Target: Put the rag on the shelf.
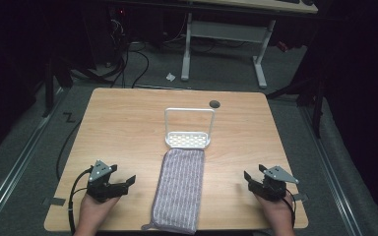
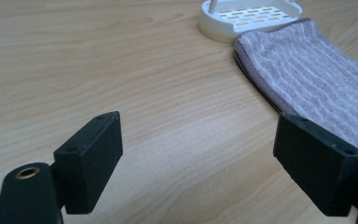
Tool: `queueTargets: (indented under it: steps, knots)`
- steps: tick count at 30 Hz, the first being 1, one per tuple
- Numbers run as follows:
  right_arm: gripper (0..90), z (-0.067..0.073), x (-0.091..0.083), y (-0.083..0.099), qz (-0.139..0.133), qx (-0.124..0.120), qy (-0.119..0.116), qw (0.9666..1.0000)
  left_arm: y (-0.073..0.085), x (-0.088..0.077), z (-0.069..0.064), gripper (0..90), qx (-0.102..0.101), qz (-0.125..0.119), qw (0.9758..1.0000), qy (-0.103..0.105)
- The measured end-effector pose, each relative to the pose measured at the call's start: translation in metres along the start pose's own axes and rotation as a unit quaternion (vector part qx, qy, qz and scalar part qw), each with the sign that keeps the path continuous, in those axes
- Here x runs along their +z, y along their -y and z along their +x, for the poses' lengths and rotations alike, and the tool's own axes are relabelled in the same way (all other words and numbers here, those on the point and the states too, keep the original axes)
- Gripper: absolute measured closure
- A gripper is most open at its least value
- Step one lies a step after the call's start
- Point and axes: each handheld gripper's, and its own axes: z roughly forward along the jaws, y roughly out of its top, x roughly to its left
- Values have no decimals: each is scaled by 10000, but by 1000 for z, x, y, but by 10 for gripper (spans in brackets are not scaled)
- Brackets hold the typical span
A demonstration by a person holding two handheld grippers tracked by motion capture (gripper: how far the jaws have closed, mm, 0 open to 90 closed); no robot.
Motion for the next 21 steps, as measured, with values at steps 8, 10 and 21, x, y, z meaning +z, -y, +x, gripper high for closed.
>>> queueTargets:
  steps: [8, 10, 21]
  knots:
    - [377, 1, 0, 7, 89, 83, 11, 9999, -1, 9, -2, 167, -58, 108, 9999, 51]
    - [378, 4, 0, 5, 46, 30, -11, 10000, -1, 11, -1, 170, -82, 232, 9997, 23]
    - [410, 16, 3, 0, -58, 112, -245, 9996, 3, 14, -12, 365, -122, 182, 9998, -12]
